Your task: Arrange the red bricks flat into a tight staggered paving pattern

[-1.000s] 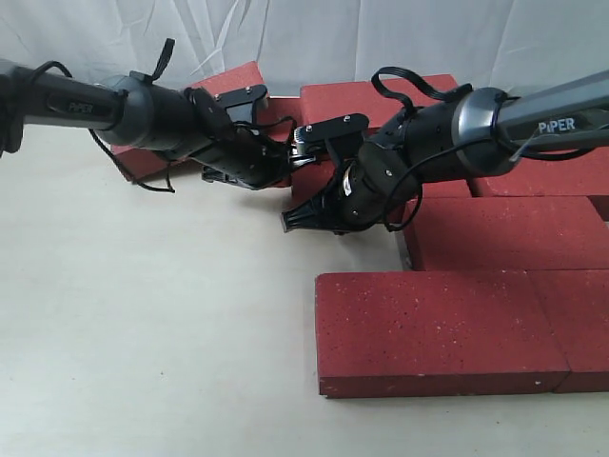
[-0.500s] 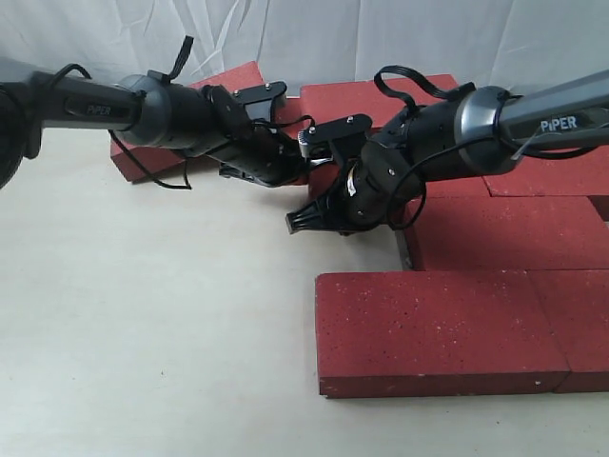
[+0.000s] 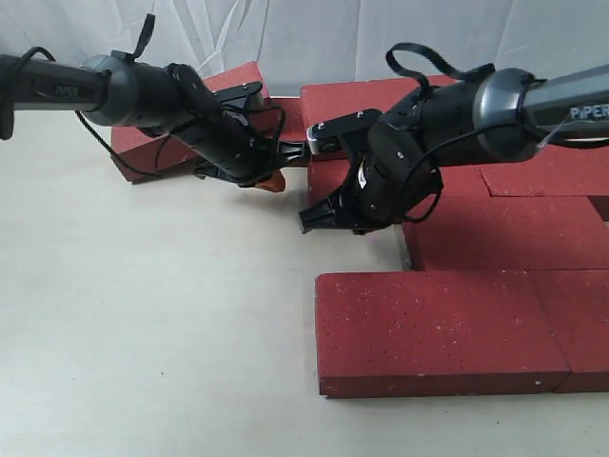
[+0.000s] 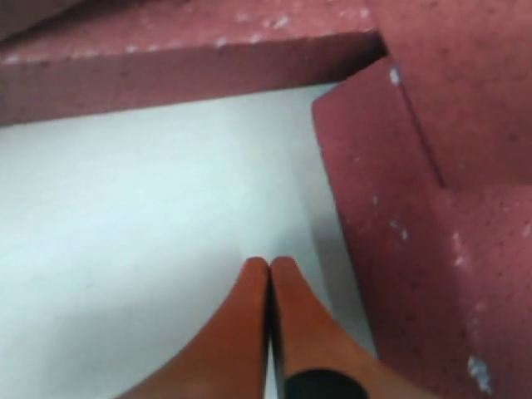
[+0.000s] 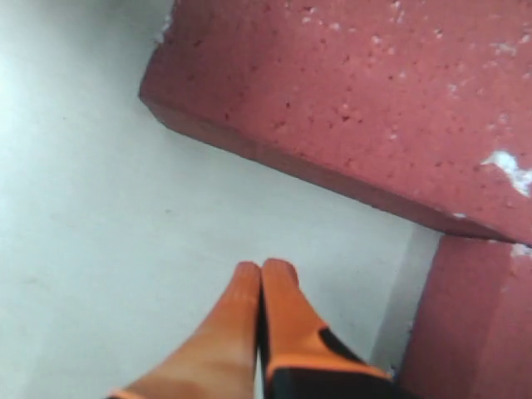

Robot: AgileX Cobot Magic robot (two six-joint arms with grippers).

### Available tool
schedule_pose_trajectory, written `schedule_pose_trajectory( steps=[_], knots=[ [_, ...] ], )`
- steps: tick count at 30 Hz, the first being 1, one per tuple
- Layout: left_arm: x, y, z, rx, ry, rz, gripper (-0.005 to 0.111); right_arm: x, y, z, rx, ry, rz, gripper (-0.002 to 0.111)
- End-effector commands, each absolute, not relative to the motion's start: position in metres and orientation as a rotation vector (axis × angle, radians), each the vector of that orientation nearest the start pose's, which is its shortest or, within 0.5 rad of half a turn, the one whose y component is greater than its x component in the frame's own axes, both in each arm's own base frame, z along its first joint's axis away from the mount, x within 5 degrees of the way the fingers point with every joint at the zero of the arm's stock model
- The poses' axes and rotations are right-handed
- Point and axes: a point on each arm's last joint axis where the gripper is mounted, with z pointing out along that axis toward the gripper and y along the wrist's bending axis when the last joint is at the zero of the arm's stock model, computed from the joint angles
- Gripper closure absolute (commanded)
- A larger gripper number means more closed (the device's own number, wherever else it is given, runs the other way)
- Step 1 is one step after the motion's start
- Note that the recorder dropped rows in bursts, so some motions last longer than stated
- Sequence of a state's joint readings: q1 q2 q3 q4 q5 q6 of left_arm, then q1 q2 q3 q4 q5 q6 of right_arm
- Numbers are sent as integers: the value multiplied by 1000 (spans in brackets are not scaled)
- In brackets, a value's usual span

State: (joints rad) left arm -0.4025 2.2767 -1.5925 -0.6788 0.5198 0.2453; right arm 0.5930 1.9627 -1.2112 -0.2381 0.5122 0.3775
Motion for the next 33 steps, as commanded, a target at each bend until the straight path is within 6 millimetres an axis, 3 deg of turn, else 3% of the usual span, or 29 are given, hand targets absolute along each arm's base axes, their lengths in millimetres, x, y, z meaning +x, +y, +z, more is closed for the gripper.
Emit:
schedule_pose_trajectory(
  steps=[1, 9, 16, 29, 33],
  knots=[
    [423, -200, 134, 238, 2742, -706, 107, 325, 202, 175, -528, 2653, 57, 109],
    [404, -195, 163, 339, 2783, -705, 107, 304, 193, 206, -507, 2745, 66, 109],
    [370, -177, 190, 449, 2802, -604, 107, 286, 191, 233, -429, 2798, 203, 109],
    [284, -134, 251, 527, 2649, -455, 107, 214, 238, 268, -777, 2762, 349, 109],
    [263, -124, 273, 536, 2557, -428, 107, 207, 244, 277, -755, 2729, 424, 109]
  ],
)
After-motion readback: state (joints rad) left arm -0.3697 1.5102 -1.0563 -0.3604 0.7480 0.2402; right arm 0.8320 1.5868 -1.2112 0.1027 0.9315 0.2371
